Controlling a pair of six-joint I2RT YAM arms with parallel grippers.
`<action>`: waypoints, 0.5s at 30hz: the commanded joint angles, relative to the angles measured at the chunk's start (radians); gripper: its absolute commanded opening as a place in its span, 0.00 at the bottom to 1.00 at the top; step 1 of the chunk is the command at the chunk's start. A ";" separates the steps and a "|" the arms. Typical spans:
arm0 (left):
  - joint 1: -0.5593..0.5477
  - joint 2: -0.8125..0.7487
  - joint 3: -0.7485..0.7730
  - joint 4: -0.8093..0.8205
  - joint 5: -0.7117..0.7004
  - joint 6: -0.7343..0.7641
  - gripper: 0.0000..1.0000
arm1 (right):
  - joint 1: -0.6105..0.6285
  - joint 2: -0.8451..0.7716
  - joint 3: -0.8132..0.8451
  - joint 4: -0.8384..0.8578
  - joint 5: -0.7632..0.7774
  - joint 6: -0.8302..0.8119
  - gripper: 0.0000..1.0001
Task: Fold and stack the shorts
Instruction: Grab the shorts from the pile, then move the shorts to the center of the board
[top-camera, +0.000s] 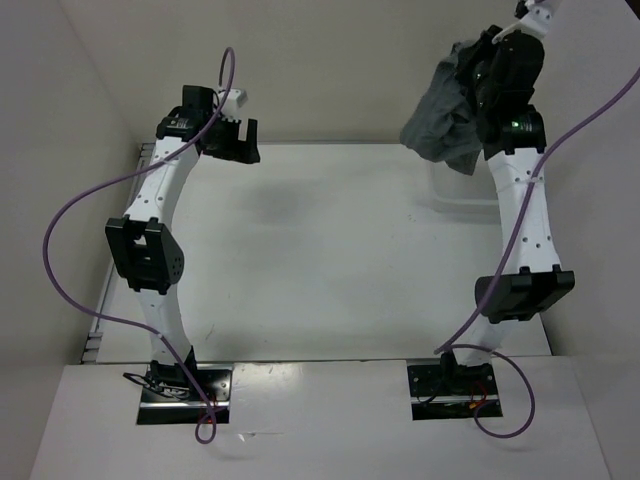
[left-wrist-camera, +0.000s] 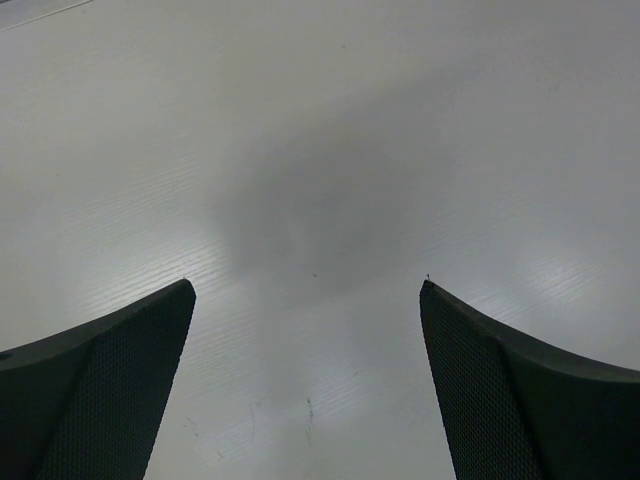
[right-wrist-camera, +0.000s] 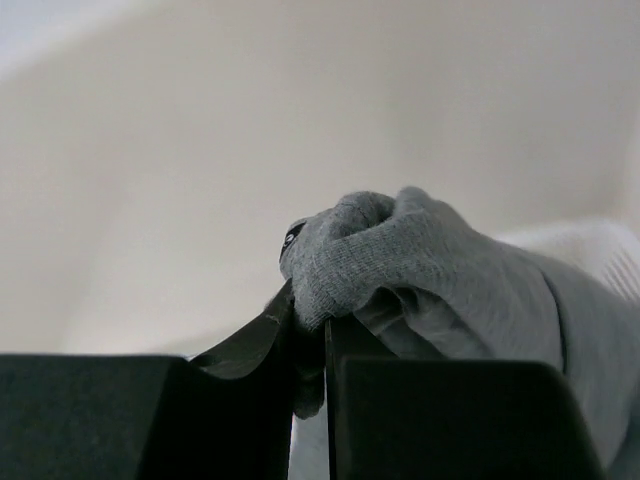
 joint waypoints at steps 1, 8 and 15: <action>0.000 -0.056 0.036 0.031 0.016 0.004 1.00 | 0.015 -0.081 0.166 0.142 -0.323 -0.077 0.00; 0.000 -0.183 -0.016 0.031 -0.013 0.004 1.00 | 0.120 -0.081 0.150 0.112 -0.840 -0.051 0.00; 0.020 -0.283 -0.123 0.012 -0.012 0.004 1.00 | 0.305 -0.187 -0.365 0.121 -0.789 -0.046 0.00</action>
